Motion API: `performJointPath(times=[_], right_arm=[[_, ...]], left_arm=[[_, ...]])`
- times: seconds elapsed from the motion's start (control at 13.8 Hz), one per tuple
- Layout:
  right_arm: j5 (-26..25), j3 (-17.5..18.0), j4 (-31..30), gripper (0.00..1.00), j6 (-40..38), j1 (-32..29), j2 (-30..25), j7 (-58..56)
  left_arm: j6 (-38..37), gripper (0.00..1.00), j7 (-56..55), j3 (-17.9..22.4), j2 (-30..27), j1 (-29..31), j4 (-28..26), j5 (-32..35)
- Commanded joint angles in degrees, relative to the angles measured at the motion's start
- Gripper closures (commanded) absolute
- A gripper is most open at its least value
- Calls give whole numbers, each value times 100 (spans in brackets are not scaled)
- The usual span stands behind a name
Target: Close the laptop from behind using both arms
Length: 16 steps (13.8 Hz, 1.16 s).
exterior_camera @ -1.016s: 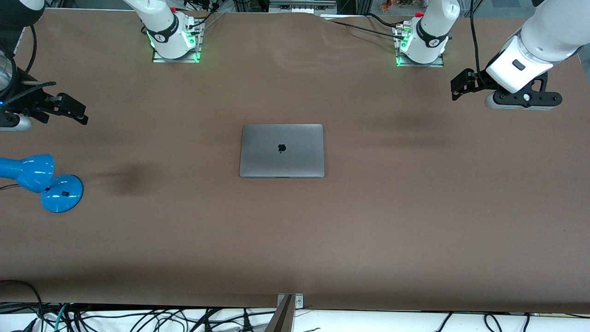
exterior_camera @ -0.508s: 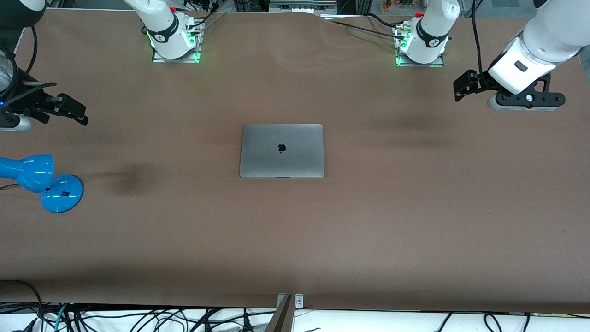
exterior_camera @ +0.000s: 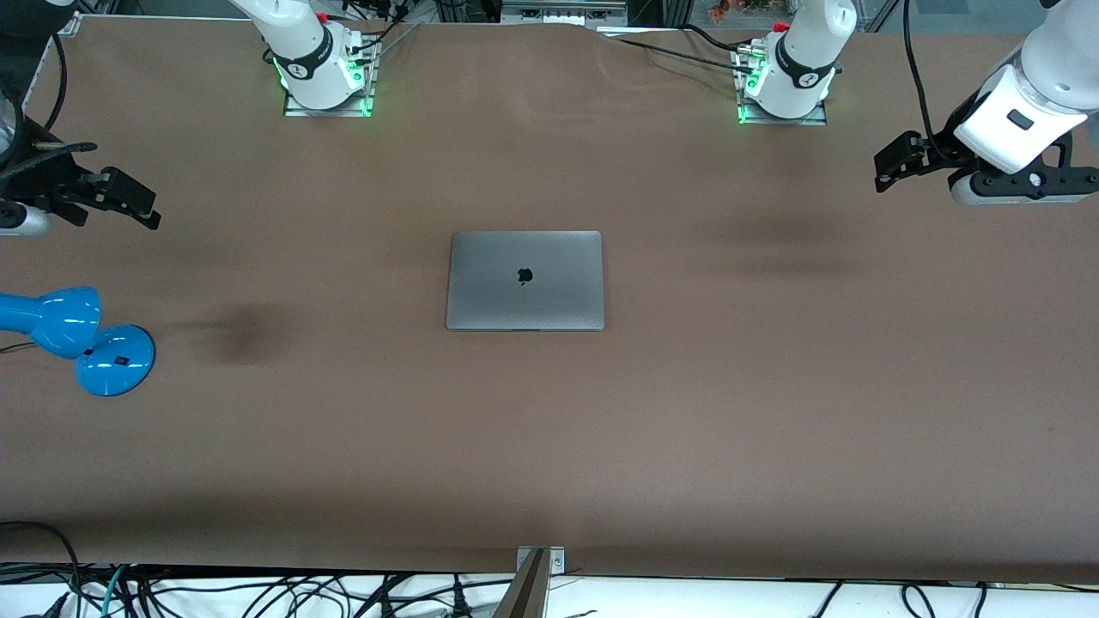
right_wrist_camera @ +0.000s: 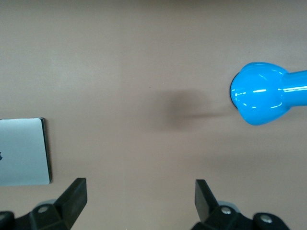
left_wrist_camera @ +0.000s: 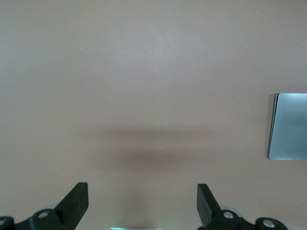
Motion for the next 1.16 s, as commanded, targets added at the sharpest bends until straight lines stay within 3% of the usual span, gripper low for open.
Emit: performJointPath(times=[0.0,1.09], right_arm=[[83,59,-111,0,-6,-61,-167,64],[83,51,-67,0,-15,-61,-246,37]], left_arm=[[-35,0,120,-9,-30,33,331,98],[53,0,111,-18,93,95,482,81]])
